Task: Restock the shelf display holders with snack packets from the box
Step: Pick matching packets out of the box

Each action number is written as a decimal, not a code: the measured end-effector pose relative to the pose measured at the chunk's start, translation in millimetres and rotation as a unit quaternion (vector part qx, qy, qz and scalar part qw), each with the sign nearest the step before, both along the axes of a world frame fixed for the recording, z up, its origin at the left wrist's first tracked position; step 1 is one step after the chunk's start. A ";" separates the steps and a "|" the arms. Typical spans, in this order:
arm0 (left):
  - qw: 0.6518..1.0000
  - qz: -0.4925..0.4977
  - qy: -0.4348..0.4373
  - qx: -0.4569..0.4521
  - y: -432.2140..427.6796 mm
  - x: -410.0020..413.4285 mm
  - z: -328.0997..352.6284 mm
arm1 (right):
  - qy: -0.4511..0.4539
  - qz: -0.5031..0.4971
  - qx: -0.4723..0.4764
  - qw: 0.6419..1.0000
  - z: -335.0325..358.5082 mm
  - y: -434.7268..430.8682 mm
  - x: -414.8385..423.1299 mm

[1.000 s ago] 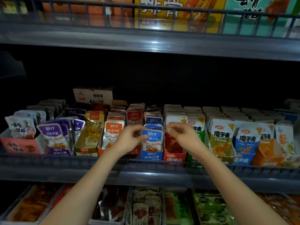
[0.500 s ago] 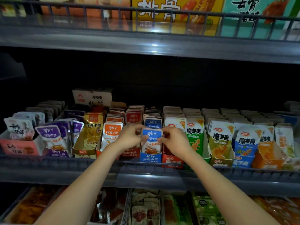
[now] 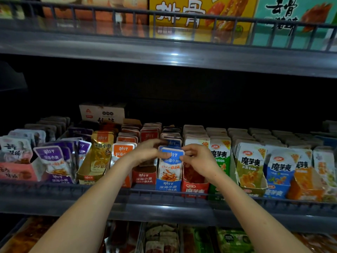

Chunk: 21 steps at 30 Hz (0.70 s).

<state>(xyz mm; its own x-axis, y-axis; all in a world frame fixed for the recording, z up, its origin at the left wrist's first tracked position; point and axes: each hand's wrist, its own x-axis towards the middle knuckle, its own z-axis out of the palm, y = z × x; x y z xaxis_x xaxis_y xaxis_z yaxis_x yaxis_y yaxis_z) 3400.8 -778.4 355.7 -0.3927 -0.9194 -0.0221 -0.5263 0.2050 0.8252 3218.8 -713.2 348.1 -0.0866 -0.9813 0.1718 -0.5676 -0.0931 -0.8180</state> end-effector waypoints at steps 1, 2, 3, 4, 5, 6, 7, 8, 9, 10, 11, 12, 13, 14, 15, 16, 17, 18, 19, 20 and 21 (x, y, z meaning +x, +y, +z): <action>1.000 0.002 0.012 0.011 -0.1 0.4 -0.2 | -0.007 0.004 0.001 1.000 0.9 0.2 -0.3; 1.000 0.007 0.016 0.015 -0.2 0.7 -0.5 | -0.010 0.007 0.002 1.000 1.7 0.3 -0.5; 1.000 0.007 0.012 0.014 -0.7 0.6 -1.1 | -0.013 0.008 0.002 1.000 2.3 0.5 -0.4; 1.000 0.004 0.003 0.010 -0.9 0.4 -1.5 | -0.015 0.009 0.001 1.000 2.6 0.8 -0.3; 1.000 -0.002 -0.008 0.003 0.0 0.1 -1.2 | -0.018 0.008 0.002 1.000 2.5 0.9 -0.2; 1.000 -0.004 -0.020 -0.005 1.3 -0.6 -0.4 | -0.022 0.007 0.002 1.000 2.2 1.0 -0.2; 1.000 -0.005 -0.027 -0.010 1.7 -1.0 0.0 | -0.026 0.005 0.003 1.000 2.0 1.0 0.1; 0.999 -0.006 -0.030 -0.012 1.0 -1.6 0.3 | -0.029 0.004 0.003 1.000 1.8 0.7 0.3; 0.999 -0.009 -0.032 -0.008 0.1 -2.0 0.3 | -0.032 0.003 0.003 0.999 1.8 0.5 0.3; 0.999 -0.015 -0.033 -0.003 -0.9 -2.7 0.5 | -0.036 0.002 0.004 0.999 1.8 0.1 0.3; 0.999 -0.022 -0.034 0.006 -2.4 -3.2 0.5 | -0.040 0.002 0.006 0.999 1.8 0.0 0.1; 0.999 -0.029 -0.032 0.016 -3.1 -4.0 0.7 | -0.043 0.002 0.008 0.999 1.8 -0.1 -0.1; 0.999 -0.036 -0.028 0.026 -3.4 -4.5 0.7 | -0.046 0.002 0.008 0.999 1.7 0.0 -0.2; 0.998 -0.042 -0.023 0.033 -3.0 -4.7 0.7 | -0.049 0.002 0.005 0.999 1.3 0.3 -0.2; 0.998 -0.045 -0.018 0.038 -2.7 -4.9 0.7 | -0.052 0.001 0.002 0.999 0.9 0.8 -0.1; 0.998 -0.046 -0.014 0.038 -2.2 -4.6 0.5 | -0.056 -0.001 -0.004 0.998 0.2 1.8 0.2; 0.998 -0.046 -0.015 0.035 -1.7 -3.6 0.3 | -0.058 -0.004 -0.010 0.998 -0.9 2.7 0.6; 0.998 -0.044 -0.019 0.029 -0.7 -2.5 0.6 | -0.061 -0.007 -0.017 0.998 -2.2 3.4 1.1; 0.998 -0.044 -0.027 0.022 0.0 -1.0 0.8 | -0.064 -0.010 -0.023 0.998 -3.7 3.9 1.7; 0.998 -0.047 -0.040 0.012 0.5 0.0 2.0 | -0.066 -0.014 -0.029 0.997 -5.2 4.1 2.3; 0.997 -0.054 -0.059 -0.001 0.6 0.6 3.2 | -0.068 -0.017 -0.032 0.997 -6.3 3.8 3.1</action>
